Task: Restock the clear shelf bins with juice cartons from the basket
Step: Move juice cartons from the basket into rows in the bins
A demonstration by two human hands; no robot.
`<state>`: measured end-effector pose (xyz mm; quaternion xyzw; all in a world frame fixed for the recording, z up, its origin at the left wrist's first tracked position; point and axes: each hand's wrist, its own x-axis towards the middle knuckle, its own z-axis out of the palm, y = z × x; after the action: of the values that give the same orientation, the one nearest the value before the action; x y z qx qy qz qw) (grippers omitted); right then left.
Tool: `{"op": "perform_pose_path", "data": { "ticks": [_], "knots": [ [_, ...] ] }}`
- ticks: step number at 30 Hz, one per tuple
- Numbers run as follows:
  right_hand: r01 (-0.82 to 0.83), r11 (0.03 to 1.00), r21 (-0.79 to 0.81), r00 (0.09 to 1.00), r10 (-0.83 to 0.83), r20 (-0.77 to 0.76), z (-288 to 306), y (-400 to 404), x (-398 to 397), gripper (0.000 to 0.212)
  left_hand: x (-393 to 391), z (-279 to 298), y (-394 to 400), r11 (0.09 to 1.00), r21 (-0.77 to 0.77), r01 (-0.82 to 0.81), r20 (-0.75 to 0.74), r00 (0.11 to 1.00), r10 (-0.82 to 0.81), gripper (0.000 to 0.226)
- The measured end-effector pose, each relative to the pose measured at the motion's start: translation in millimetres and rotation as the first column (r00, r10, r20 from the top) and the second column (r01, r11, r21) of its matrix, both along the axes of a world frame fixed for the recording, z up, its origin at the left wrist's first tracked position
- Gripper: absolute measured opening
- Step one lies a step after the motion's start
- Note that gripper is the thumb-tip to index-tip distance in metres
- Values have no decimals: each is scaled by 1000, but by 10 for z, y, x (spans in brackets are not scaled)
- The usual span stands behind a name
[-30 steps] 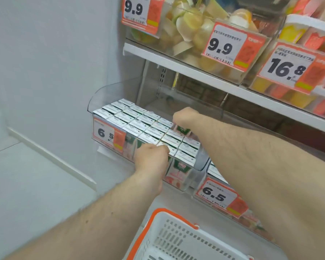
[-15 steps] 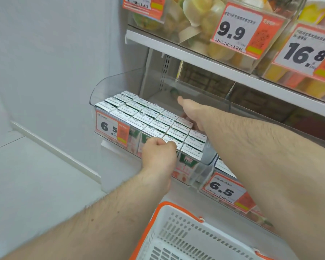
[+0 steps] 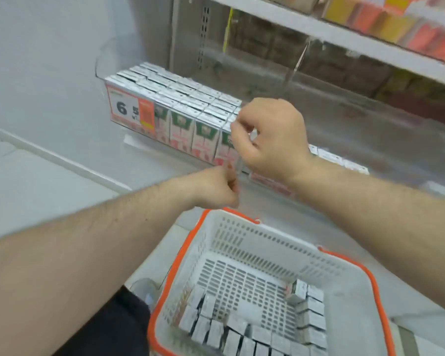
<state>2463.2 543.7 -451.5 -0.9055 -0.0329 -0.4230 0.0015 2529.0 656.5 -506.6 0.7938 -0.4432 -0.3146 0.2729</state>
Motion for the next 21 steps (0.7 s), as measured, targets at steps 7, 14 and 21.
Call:
{"op": "perform_pose_path", "data": {
  "ticks": [7, 14, 21],
  "knots": [
    [287, 853, 437, 909, -97, -406, -1496, 263, -946, 27, -419, -320, 58, 835, 438, 333, 145, 891, -431, 18],
    [584, 724, 368, 333, 200, -921, -2687, 346, -1114, 9, -509, -495, -53, 726, 601, 334, 165, 837, -522, 36],
    [853, 461, 246, 24, 436, -899, -3346, 467, -958, 97, -438, -691, -208, 661, 623, 418, 61, 817, -573, 15]
  ]
}}
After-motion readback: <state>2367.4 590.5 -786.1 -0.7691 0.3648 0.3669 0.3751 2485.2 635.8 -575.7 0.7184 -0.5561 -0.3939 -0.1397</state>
